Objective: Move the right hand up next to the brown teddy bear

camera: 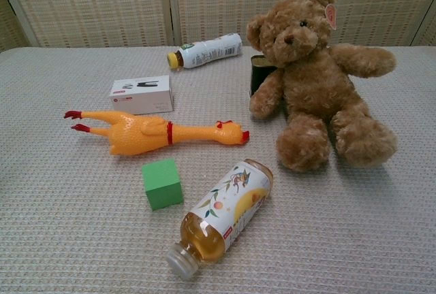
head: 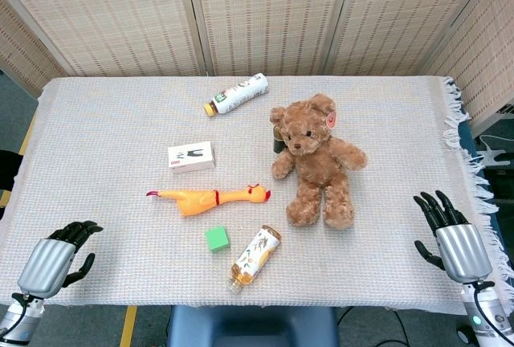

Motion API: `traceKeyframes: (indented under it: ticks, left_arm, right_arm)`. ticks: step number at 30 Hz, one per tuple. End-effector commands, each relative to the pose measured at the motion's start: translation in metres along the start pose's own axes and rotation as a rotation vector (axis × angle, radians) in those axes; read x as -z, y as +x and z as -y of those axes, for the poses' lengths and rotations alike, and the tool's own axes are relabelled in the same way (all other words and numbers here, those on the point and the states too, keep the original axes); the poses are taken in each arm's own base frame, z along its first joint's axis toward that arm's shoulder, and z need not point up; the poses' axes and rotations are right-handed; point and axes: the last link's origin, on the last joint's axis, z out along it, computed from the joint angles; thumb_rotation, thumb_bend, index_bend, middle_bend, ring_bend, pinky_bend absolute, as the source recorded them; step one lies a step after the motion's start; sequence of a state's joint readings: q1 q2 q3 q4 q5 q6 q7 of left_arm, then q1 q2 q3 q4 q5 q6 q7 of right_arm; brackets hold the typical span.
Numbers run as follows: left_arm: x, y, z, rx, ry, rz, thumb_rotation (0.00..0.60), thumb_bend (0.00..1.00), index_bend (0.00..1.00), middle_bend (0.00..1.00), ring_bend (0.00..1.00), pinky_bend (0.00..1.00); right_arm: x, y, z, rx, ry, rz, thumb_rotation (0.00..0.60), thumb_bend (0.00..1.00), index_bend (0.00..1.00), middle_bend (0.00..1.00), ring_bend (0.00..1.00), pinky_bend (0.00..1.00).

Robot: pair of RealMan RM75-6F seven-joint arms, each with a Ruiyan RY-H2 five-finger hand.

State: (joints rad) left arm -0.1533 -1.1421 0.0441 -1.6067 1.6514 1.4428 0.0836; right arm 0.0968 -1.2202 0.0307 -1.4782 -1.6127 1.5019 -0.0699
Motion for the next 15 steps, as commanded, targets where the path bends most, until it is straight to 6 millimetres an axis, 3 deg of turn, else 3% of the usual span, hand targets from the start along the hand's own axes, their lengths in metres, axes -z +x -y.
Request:
traceKeyframes:
  ticks: [1,3,4,6,15]
  left_arm:
    - [0.000,0.000,0.000,0.000,0.001,0.001,0.600,0.44,0.26,0.23,0.22,0.42]
    - [-0.001,-0.001,0.002,-0.002,0.006,0.008,0.600,0.44,0.26,0.23,0.22,0.42]
    - [0.000,-0.001,0.006,0.009,0.024,0.010,0.600,0.44,0.26,0.23,0.22,0.42]
    - [0.001,0.002,0.006,0.014,0.025,-0.003,0.600,0.44,0.26,0.23,0.22,0.42]
    - [0.002,0.002,0.002,0.002,0.009,0.000,0.600,0.44,0.27,0.23,0.22,0.42]
  right_arm:
    - [-0.011,-0.002,0.003,-0.013,0.016,-0.060,0.600,0.15,0.15,0.08,0.00,0.33]
    - [-0.021,-0.006,0.005,-0.015,0.032,-0.103,0.600,0.15,0.18,0.08,0.00,0.34]
    - [-0.045,-0.009,0.010,-0.016,0.054,-0.175,0.600,0.15,0.20,0.08,0.00,0.34]
    - [-0.072,-0.020,0.012,-0.010,0.054,-0.238,0.600,0.15,0.22,0.08,0.00,0.34]
    - [-0.135,-0.038,0.026,0.081,0.076,-0.258,0.600,0.15,0.26,0.08,0.00,0.35]
